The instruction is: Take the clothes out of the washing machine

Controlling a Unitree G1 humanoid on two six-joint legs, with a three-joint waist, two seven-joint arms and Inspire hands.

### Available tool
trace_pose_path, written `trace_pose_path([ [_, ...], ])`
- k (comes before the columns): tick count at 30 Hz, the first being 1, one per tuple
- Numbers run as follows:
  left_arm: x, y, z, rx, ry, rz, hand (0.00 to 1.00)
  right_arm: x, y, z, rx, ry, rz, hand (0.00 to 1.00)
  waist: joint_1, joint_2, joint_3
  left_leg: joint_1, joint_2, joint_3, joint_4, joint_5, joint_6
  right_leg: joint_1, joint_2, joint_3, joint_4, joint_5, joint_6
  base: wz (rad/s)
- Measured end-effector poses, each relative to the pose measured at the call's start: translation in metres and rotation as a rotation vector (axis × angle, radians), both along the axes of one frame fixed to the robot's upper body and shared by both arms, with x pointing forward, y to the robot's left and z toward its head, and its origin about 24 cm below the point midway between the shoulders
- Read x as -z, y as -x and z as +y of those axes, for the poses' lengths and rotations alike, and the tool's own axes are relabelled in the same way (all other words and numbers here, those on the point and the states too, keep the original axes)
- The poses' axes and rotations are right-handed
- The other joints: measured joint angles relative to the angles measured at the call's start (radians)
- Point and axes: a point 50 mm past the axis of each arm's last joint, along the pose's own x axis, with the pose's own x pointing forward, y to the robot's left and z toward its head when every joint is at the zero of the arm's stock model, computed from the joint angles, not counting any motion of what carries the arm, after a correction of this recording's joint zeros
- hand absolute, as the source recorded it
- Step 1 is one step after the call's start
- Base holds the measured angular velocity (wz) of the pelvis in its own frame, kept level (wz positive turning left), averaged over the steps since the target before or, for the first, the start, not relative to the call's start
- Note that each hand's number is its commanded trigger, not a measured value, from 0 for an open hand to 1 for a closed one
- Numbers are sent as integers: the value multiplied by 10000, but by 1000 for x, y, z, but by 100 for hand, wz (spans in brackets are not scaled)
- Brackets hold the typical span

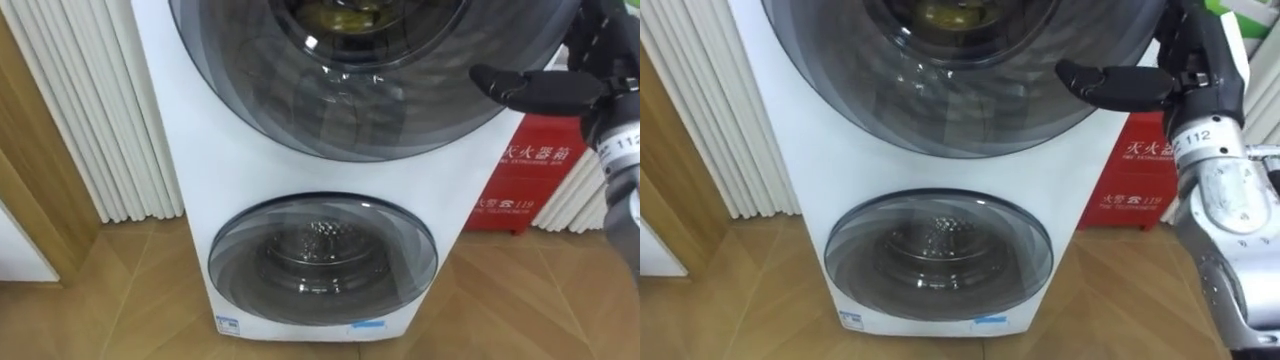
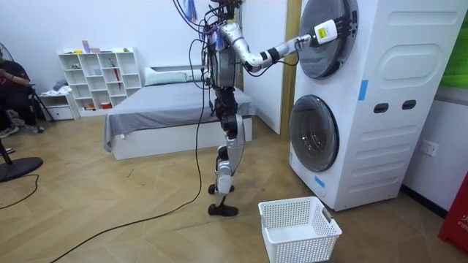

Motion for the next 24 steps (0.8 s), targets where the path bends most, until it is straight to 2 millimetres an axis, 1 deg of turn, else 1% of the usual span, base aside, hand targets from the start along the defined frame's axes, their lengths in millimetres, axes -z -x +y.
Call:
trace_pose_path([
  [2,0,0,1,57,-20,-19,0,2,5,-1,-8,93,-58,0,1,-7,-17,10,25,-2,7,1,-1,16,24,-117,6,0,0,3],
  [4,-1,1,1,105,-24,-37,0,4,10,1,-114,140,-172,0,16,-8,-17,57,55,-28,-15,2,-3,30,56,-114,17,0,0,-4],
  [7,0,3,1,155,-24,9,0,13,14,6,-376,-76,-315,0,30,-9,-18,286,162,-68,-122,22,-37,85,144,-116,212,10,-16,-11],
  [8,-1,3,1,157,-27,8,0,16,16,7,-480,-182,-331,0,31,-35,-33,374,192,-66,-141,22,-37,155,168,-115,215,11,-18,-7],
  [10,0,3,0,295,7,-32,0,21,19,10,-658,-358,-396,0,31,-41,-38,506,220,-47,-138,22,-38,283,188,-141,217,14,-23,-3],
  [12,0,3,-1,492,31,14,0,21,22,12,-805,-513,-451,0,36,-8,-42,557,269,-95,-136,24,-41,265,215,-186,324,14,-23,-6],
  [13,0,3,-2,606,63,83,0,23,24,14,-908,-531,-428,0,72,152,-21,730,473,-468,-246,51,-78,-39,298,-324,1102,11,-27,-18],
  [14,0,1,-2,735,62,59,0,26,25,15,-954,-551,-381,0,75,331,39,888,663,-858,-298,85,-135,-397,406,-311,1545,-27,-171,-30],
  [15,-1,2,1,730,-32,115,0,34,29,18,-1145,-653,-304,0,43,368,-67,926,933,-1682,-322,68,-292,-732,729,332,1149,-91,-462,-35],
  [16,-2,4,5,625,-148,112,0,36,32,21,-1347,-710,-362,0,132,226,-150,765,897,-1657,-262,32,-540,-682,724,693,184,198,-524,-46],
  [17,-1,7,5,426,-149,280,0,37,36,30,-1799,-763,-523,0,129,197,-185,762,1052,-1333,-233,-367,-1129,-748,708,541,-118,700,-716,-17],
  [18,0,5,4,484,-71,339,0,47,40,38,-2064,-1178,-466,0,-56,250,-188,776,1220,-680,-205,-420,-1234,-662,766,35,-62,712,-724,14],
  [19,1,1,1,639,-3,288,0,55,43,40,-2126,-1556,-338,0,-117,305,-135,742,1238,-55,-316,-390,-1216,-477,769,22,-66,712,-724,36],
  [20,1,-1,-1,758,35,266,0,59,45,40,-2134,-1640,-183,0,-123,358,-122,690,1235,257,-416,-354,-1121,-394,778,32,-71,709,-720,31],
  [21,2,0,-3,811,81,284,0,67,49,38,-2185,-1799,137,0,-119,446,-100,704,1210,644,-426,-184,-876,-272,746,60,-91,698,-703,19],
  [23,3,1,-5,866,130,381,0,74,54,36,-2387,-1824,454,0,-116,446,-94,713,1104,570,-399,-160,-862,-250,753,82,-119,681,-676,6],
  [24,4,4,-5,858,159,520,0,78,57,36,-2559,-1874,595,0,-115,462,-73,682,1069,534,-388,-149,-844,-255,750,97,-186,680,-676,-7],
])
